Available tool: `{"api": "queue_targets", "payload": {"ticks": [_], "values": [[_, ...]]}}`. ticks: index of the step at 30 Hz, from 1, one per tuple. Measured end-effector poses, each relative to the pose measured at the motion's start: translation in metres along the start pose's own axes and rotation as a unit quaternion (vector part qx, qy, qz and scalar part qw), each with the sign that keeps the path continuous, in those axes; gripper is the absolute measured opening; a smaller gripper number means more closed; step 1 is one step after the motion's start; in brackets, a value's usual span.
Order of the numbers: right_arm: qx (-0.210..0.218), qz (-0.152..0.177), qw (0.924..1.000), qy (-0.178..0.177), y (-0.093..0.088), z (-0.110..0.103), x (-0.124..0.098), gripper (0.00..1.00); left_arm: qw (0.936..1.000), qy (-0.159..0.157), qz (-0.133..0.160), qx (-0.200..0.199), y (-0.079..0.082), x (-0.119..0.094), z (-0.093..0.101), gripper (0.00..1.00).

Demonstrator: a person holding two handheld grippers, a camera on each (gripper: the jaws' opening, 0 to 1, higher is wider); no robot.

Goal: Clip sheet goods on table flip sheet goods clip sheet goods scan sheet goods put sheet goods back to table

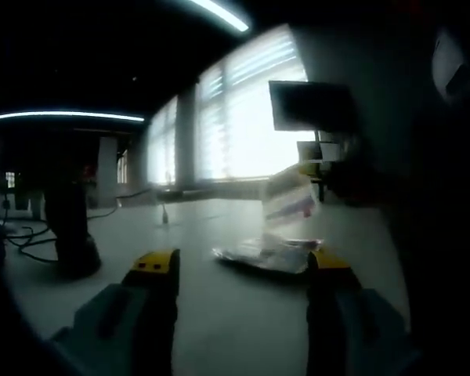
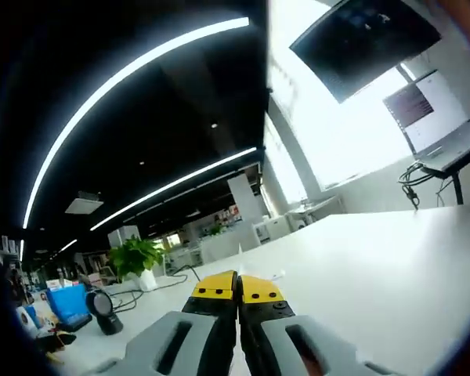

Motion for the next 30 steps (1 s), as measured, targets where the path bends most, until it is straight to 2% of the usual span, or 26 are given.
{"api": "queue_targets", "payload": {"ticks": [9,12,15,17,20,25,27,30], "values": [[0.004,-0.006,0.9994,-0.033,-0.013,0.025,-0.010,0.00,1.0000,0.001,0.004,-0.001,0.002,0.000,0.000,0.62],[0.002,-0.008,0.9990,-0.043,-0.017,0.028,-0.014,0.00,1.0000,-0.001,0.005,0.002,0.002,0.000,0.000,0.60],[0.000,-0.011,0.9986,-0.052,-0.022,0.033,-0.018,0.00,0.9999,-0.005,0.008,0.005,0.002,0.000,0.001,0.51],[0.003,-0.015,0.9983,-0.057,-0.026,0.036,-0.021,0.00,0.9999,-0.002,0.006,0.011,0.002,-0.001,0.001,0.49],[0.019,-0.015,0.9985,-0.048,-0.029,0.037,-0.024,0.00,0.9998,0.005,0.014,0.014,0.005,-0.004,0.000,0.48],[0.028,-0.017,0.9976,-0.060,-0.031,0.040,-0.029,0.00,0.9995,0.001,0.016,0.026,0.006,-0.003,0.000,0.53],[0.032,-0.017,0.9973,-0.063,-0.032,0.041,-0.029,0.00,0.9991,0.001,0.024,0.034,0.008,-0.004,0.001,0.50],[0.023,-0.022,0.9978,-0.058,-0.034,0.036,-0.032,0.00,0.9992,0.001,0.026,0.032,0.008,-0.004,0.001,0.50]]}}
Point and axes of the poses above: the point that each gripper's makers call its tool centre point, and the gripper's own axes: x roughly forward along the fingers, z roughly to its right, y roughly out of its top, the point moved 7 cm from there along -x, roughly backward along the fingers, and after that the axes turned 9 degrees about x, right-handed, at the moved point
